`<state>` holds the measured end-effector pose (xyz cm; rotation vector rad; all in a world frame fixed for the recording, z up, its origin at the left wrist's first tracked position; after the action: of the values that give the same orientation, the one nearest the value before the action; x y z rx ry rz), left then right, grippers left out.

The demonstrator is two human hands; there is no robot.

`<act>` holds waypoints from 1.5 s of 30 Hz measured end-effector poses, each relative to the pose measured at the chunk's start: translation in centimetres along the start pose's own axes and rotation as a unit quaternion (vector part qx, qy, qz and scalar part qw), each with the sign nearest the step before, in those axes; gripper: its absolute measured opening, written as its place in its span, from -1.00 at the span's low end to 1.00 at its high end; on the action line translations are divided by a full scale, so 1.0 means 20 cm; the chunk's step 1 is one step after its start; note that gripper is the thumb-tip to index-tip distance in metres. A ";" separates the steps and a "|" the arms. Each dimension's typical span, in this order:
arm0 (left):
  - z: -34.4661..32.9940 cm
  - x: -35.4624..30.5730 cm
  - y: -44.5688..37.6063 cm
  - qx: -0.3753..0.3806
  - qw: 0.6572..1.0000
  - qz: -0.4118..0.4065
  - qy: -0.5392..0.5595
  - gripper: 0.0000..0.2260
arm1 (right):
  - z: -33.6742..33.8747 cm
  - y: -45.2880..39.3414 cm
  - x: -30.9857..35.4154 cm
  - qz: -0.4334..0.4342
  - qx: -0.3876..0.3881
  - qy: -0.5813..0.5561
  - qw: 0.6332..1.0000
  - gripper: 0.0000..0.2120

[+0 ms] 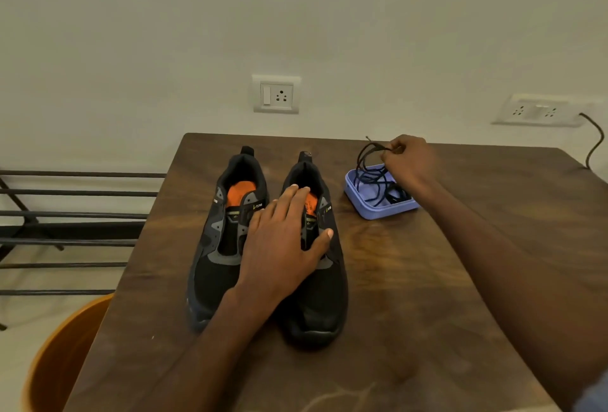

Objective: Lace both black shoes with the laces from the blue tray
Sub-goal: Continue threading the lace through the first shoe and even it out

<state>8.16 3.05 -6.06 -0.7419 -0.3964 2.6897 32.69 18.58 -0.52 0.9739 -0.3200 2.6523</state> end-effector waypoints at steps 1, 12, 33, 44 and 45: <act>0.00 0.00 0.00 -0.001 1.000 0.001 0.003 -0.25 | 0.01 0.00 -0.01 -0.016 0.000 -0.036 0.999 -0.96; 0.12 -0.16 -0.09 -0.071 0.940 -0.011 0.333 -0.24 | 0.25 0.54 0.35 -0.101 0.209 -0.480 0.846 -0.91; 0.44 -0.10 0.05 -0.096 0.884 -0.003 0.458 -0.83 | 0.18 0.87 -0.04 -0.050 -0.089 -0.016 0.995 -0.46; 0.27 -0.12 0.05 -0.083 0.935 -0.004 0.344 -0.87 | 0.06 0.97 0.13 0.077 0.269 -0.242 0.929 -0.82; 0.26 -0.11 0.06 -0.077 0.930 0.010 0.359 -0.88 | 0.06 0.93 0.09 0.050 0.205 -0.239 0.948 -0.82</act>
<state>6.86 0.11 -1.13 -1.6854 -0.4003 2.1980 25.66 1.32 -0.37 1.7796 0.0973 2.5903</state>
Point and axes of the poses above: each hand's wrist, its own y-axis away from the middle knuckle, its own z-axis out of the back of the hand, x = y × z, the point moved 4 cm from there along -y, towards the middle knuckle, and after that the axes turned 11 degrees about -z, right-handed, at the moved point
